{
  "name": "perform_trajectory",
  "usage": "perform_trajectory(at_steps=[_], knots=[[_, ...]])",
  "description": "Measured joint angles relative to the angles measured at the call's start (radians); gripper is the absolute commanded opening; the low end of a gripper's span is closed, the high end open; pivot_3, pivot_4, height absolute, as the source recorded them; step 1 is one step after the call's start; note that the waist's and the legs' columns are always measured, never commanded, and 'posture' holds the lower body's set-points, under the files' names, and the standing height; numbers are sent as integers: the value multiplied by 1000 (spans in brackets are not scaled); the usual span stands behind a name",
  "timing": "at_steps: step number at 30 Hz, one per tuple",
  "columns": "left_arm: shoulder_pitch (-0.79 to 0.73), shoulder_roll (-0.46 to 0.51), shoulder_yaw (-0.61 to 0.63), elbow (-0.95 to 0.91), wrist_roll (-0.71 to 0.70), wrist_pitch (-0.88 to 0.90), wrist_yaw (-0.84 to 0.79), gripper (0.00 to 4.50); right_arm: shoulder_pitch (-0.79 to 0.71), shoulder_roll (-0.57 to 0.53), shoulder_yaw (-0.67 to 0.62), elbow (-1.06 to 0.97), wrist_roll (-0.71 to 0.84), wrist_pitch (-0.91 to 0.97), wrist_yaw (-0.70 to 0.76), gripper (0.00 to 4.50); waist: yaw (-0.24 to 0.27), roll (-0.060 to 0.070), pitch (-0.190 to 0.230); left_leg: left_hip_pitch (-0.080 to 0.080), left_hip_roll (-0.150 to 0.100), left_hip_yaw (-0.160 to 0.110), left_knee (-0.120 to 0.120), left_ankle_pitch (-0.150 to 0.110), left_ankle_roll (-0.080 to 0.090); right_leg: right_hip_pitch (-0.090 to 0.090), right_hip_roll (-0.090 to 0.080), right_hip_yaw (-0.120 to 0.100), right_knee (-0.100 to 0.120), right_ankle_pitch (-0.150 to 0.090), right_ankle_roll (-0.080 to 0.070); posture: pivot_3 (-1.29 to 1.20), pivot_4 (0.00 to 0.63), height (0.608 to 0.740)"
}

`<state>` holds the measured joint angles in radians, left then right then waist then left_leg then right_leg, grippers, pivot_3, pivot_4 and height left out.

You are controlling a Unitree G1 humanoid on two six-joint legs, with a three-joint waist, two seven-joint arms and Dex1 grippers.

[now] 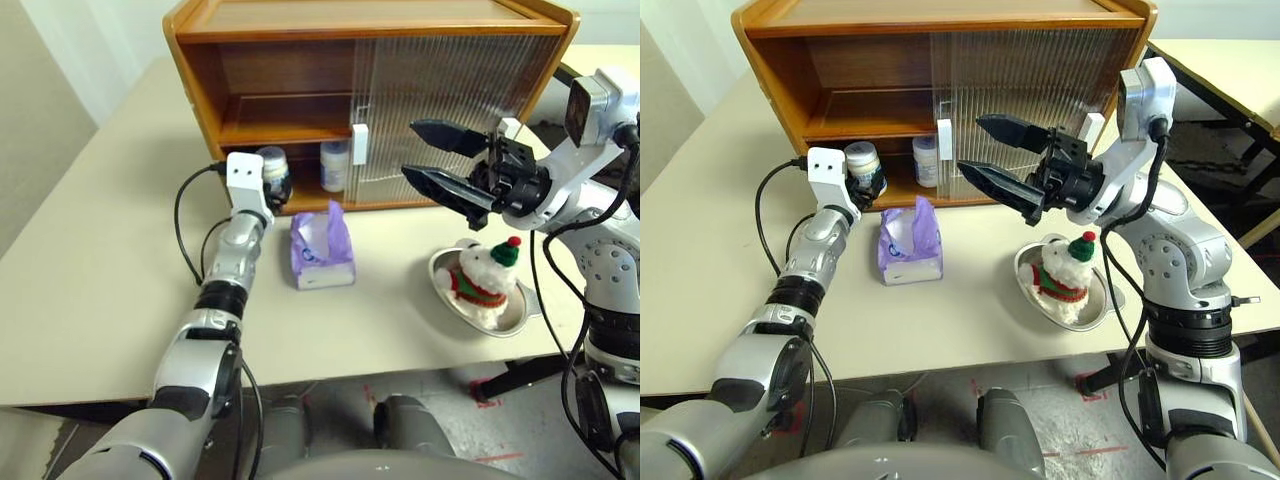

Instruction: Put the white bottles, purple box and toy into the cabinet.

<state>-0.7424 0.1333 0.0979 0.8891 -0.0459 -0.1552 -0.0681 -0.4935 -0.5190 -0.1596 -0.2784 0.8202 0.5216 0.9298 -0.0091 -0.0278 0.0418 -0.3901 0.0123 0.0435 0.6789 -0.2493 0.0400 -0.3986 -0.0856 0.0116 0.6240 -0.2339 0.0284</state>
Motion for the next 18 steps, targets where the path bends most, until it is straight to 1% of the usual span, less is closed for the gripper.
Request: perform_trajectory(at_steps=[5,11,17,18], knots=[[-63,-20,11,109,8,-38,71,3094,0,0,0,0,-1,0,0,4500,-1,0,0,0,0,0,0,0,0,0,0,0,0,0,1,-53,0,740],[-133,-34,31,223,7,-64,102,3094,0,-1,0,0,-1,0,-1,4500,-1,0,0,0,-1,0,1,-1,-3,1,0,0,-1,1,1,-58,0,740],[-167,-36,44,275,7,-69,130,3094,0,-3,0,-1,-1,0,-3,4500,-3,0,0,0,-2,0,1,-2,-3,1,0,0,-1,1,2,-69,0,740],[-174,-37,43,285,7,-70,132,3246,0,-5,-1,-1,-1,0,-3,4500,-3,0,0,0,-2,0,1,-2,-3,1,0,0,-1,1,2,-69,0,740]])
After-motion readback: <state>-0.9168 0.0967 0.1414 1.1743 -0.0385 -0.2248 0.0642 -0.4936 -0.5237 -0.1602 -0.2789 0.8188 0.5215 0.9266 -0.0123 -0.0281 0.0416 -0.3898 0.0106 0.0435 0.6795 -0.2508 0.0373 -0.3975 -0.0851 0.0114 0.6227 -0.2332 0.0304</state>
